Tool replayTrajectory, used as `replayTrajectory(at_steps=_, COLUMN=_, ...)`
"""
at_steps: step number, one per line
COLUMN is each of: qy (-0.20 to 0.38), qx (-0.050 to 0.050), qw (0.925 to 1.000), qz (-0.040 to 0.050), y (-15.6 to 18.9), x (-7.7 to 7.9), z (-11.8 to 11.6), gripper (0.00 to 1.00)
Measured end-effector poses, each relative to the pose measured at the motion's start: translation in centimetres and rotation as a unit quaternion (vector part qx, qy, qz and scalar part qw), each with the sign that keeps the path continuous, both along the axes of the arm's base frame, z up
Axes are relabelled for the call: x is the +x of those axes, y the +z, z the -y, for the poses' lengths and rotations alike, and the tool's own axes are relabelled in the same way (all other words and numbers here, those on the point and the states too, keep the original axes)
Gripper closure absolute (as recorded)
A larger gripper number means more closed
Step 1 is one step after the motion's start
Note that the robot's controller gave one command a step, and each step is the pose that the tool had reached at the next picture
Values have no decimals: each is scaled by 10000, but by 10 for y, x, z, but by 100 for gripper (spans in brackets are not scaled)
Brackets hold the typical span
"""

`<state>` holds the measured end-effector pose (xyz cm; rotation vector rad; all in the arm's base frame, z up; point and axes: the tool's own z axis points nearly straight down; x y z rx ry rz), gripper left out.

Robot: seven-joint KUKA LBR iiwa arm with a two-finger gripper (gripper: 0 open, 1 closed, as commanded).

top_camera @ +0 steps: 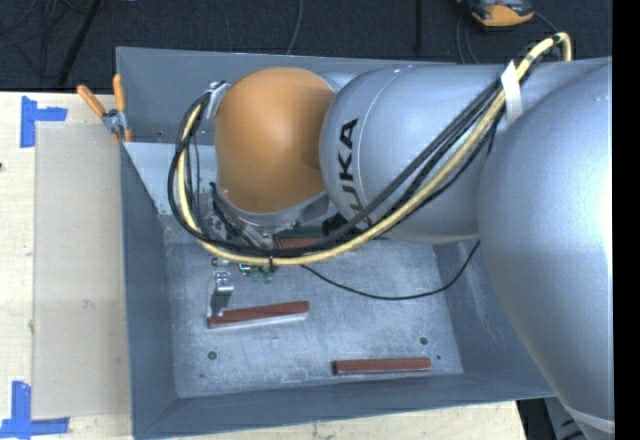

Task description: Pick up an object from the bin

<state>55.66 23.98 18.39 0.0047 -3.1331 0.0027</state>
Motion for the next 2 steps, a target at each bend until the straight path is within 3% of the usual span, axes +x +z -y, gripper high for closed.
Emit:
replayTrajectory(at_steps=1, qy=-18, qx=9, qw=10000, qz=35, y=5, x=2, z=1, gripper=0)
replayTrajectory(at_steps=2, qy=-138, qx=24, qw=9999, qz=65, y=-39, x=-10, z=28, gripper=0)
